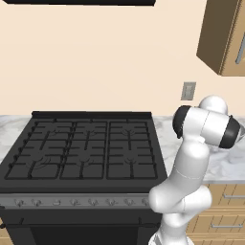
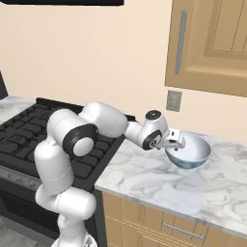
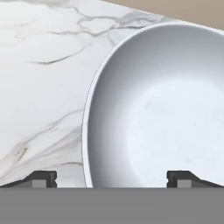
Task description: Pick the cup and bowl from the counter and place them on the counter next to the sink.
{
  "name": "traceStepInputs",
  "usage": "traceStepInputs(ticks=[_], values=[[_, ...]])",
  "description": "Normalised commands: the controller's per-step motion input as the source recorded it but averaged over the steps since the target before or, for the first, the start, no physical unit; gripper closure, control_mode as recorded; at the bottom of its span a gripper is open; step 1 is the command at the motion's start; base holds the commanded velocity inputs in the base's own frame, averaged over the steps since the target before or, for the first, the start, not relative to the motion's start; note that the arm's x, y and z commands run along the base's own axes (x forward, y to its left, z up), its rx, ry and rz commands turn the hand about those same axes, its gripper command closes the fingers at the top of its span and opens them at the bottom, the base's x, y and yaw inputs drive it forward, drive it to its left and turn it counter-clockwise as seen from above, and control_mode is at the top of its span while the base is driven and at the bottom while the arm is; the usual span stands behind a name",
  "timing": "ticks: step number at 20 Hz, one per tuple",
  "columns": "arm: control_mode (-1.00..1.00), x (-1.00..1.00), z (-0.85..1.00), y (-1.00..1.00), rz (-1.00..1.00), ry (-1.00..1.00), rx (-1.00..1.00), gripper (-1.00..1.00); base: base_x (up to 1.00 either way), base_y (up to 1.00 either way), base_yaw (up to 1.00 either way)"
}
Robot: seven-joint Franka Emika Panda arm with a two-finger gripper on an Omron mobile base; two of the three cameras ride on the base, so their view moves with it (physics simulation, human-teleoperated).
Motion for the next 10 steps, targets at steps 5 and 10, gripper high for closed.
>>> traceStepInputs(ticks=[5, 10], values=[[-1.0, 0.0, 0.0, 0.0, 0.0, 0.0, 0.0, 1.0, 0.0, 0.0, 0.0], [-1.0, 0.0, 0.0, 0.0, 0.0, 0.0, 0.0, 1.0, 0.0, 0.0, 0.0]])
